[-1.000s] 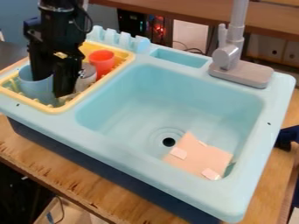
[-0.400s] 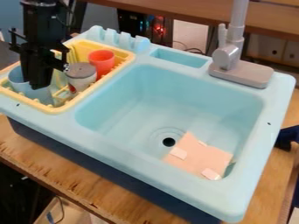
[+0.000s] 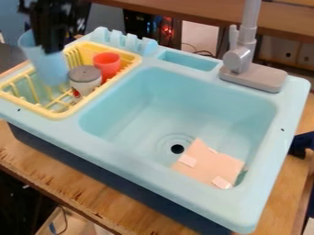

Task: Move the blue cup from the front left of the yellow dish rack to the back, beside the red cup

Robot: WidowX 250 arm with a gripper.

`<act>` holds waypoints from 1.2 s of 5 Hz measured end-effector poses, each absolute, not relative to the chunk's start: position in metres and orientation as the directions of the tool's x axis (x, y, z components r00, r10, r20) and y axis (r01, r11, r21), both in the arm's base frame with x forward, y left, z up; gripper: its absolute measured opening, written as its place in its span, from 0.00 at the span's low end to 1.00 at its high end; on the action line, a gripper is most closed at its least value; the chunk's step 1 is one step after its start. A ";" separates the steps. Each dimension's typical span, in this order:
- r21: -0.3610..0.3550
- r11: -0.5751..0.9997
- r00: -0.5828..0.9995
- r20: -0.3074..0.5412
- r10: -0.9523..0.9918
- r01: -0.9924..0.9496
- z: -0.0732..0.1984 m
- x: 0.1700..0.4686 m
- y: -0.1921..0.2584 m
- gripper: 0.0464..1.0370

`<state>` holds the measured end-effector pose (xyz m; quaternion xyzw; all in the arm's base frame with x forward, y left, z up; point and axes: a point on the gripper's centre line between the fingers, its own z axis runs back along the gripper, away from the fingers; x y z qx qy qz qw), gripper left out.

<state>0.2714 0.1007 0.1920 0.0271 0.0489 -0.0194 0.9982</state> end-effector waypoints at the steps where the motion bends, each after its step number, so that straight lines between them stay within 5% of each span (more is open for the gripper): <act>1: 0.072 0.997 0.998 -0.046 -0.033 0.036 0.221 0.282 0.099 0.04; 6: 0.030 0.999 0.990 -0.138 0.030 -0.026 0.177 0.339 0.113 0.04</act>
